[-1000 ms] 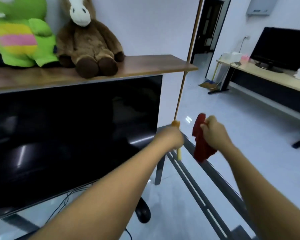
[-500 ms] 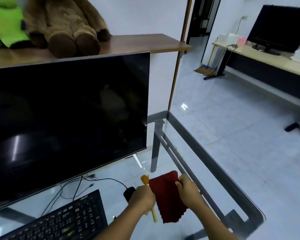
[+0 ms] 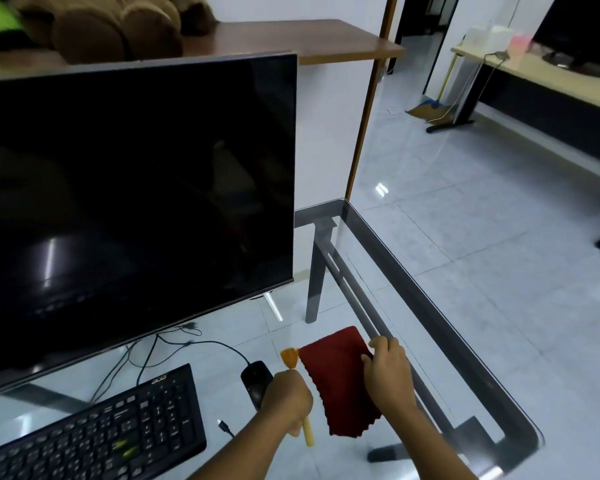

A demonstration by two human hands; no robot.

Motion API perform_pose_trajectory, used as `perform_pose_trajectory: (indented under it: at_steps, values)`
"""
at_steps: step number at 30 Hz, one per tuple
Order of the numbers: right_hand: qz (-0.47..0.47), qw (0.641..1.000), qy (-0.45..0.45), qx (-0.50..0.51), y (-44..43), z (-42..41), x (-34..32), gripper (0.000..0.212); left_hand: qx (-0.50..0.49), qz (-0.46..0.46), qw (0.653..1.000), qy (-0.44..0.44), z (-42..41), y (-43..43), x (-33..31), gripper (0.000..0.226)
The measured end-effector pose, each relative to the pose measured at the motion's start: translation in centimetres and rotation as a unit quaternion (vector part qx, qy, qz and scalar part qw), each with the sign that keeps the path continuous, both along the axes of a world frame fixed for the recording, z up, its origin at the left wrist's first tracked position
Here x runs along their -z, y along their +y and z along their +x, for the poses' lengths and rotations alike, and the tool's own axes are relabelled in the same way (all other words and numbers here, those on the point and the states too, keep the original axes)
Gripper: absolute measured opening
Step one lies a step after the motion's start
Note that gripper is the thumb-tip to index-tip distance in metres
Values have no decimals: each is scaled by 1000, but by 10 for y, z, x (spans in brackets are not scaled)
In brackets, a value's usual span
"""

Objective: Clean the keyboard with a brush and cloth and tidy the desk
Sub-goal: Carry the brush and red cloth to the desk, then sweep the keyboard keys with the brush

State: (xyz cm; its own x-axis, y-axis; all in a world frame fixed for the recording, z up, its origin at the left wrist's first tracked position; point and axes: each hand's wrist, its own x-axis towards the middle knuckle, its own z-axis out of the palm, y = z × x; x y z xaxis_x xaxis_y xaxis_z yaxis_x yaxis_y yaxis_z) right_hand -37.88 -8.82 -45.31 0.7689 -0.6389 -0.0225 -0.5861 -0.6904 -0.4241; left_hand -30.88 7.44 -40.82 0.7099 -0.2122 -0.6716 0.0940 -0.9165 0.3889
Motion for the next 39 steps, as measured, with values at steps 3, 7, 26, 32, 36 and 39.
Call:
perform_pose_trajectory:
  at_steps: [3, 7, 26, 32, 36, 39]
  values:
    - [-30, 998, -47, -28, 13, 7, -13, 20, 23, 5, 1000, 13, 15, 0, -10, 29]
    - [49, 989, -6, -140, 52, 13, -22, 9, 20, -10, 999, -39, 43, 12, -34, 29]
    - [102, 975, -16, -195, 226, 89, -89, 11, -19, -113, 950, -289, 73, 311, -5, 12]
    - [279, 940, -35, -192, 346, 108, -96, 9, -62, -125, 930, -339, 63, 419, 11, 35]
    - [347, 919, -78, -171, 398, 119, -93, 11, -105, -123, 929, -334, 56, 470, 18, 52]
    - [404, 894, -115, -154, 428, 126, -92, 9, -84, -116, 938, -316, 48, 497, 28, 64]
